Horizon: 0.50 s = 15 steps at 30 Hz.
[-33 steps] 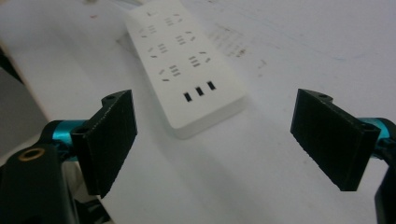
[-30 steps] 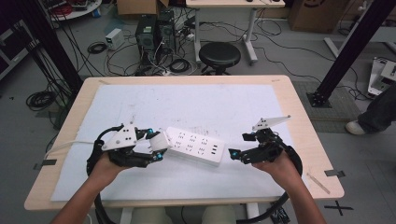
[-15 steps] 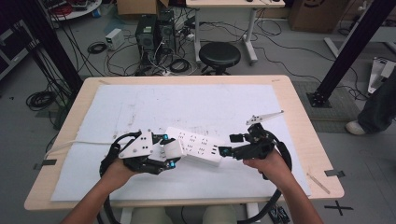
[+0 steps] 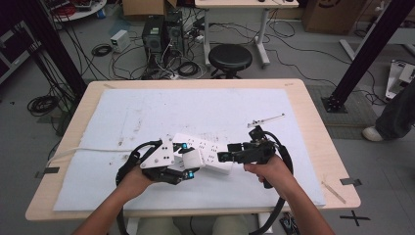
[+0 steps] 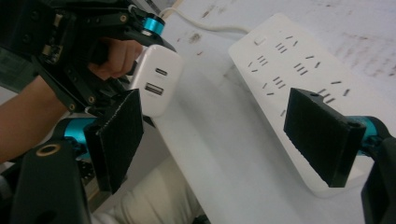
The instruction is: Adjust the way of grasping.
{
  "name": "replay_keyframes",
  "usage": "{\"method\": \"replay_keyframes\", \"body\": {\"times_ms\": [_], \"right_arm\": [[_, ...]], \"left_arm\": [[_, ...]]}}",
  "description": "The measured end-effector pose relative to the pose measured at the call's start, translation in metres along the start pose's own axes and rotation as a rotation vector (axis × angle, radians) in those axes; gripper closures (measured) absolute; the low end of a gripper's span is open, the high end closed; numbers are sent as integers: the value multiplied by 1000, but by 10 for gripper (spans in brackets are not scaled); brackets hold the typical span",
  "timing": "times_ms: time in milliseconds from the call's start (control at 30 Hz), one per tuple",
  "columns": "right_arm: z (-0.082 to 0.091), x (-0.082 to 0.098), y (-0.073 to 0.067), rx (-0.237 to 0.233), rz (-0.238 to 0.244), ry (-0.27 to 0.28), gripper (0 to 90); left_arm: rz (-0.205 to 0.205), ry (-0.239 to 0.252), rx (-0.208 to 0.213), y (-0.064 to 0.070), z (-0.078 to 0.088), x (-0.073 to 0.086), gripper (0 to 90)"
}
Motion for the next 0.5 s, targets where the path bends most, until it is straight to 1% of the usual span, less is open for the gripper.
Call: {"method": "replay_keyframes", "body": {"times_ms": [33,67,167,200,267,333,500], "right_arm": [[-2,-1,-2,-14,-6,-13,203],[-4,-2,-2,-19,1,-17,203],[-10,-4,-5,-47,-20,-44,204],[-13,-5,-5,-55,-17,-44,204],[-16,-6,-7,-77,-33,-59,210],[-20,-7,-8,-102,-41,-75,248],[-29,-9,-9,-142,-70,-100,274]], "left_arm": [[0,0,3,0,-2,-1,426],[-5,-5,5,0,-4,-2,426],[-30,-18,11,2,-10,-5,426],[-34,-17,10,3,-12,-7,425],[-40,-19,7,4,-15,-9,425],[-43,-18,10,6,-18,-11,425],[-57,-21,13,8,-22,-15,425]]}}
Point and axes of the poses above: each handheld gripper's, and its own axes: z roughly backward along the jaws, x roughly out of its underside, y roughly to its right, the point moved 7 cm from there along -z, roughly forward along the jaws, and after that the axes turned 14 degrees about -y, right-handed, at the moved point
